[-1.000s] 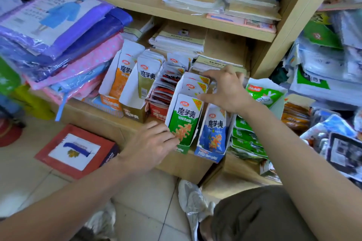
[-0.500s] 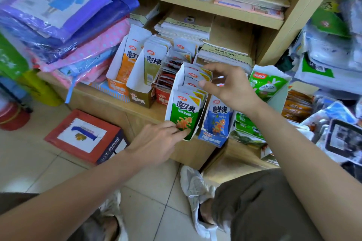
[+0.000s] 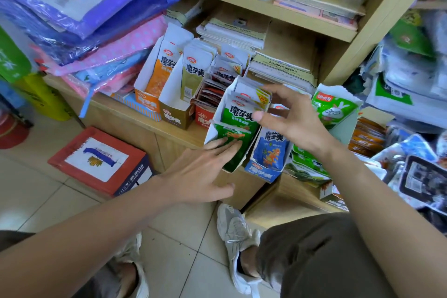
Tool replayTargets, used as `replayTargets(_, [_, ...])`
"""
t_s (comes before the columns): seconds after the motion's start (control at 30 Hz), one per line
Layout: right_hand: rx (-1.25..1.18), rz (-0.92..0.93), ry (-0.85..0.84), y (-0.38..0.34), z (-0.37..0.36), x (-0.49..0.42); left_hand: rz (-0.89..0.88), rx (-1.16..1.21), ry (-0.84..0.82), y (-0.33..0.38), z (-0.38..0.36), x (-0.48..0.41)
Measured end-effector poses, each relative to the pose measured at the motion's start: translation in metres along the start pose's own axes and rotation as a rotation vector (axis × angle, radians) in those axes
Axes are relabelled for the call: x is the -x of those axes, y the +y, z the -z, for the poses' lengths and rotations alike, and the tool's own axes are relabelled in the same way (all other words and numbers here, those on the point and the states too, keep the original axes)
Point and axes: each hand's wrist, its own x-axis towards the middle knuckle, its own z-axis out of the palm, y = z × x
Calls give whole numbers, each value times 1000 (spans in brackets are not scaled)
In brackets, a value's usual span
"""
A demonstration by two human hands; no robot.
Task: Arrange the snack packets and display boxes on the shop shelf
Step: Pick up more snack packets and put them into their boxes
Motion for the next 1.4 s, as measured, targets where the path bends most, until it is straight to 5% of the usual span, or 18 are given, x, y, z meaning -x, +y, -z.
replayTargets(0.13, [207, 40, 7, -5, -13, -5, 7, 51, 37, -2, 1, -3])
replayTargets(0.37, [61, -50, -157, -1, 5, -3, 66, 178, 13, -6, 10, -4])
replayTargets(0.6, [410, 23, 223, 3, -16, -22, 131, 187, -3, -2, 16, -7])
replayTargets(0.77, [434, 41, 180, 8, -17, -21, 437, 588, -96, 7, 41, 0])
replayTargets(0.93, [490, 26, 202, 9, -22, -24, 996, 1197, -112, 14, 63, -20])
replayTargets(1.07, [451, 6, 178, 8, -19, -22, 1135, 1582, -93, 16, 82, -44])
replayTargets(1.4, [307, 18, 62, 7, -6, -17, 1358, 1659, -90, 31, 78, -73])
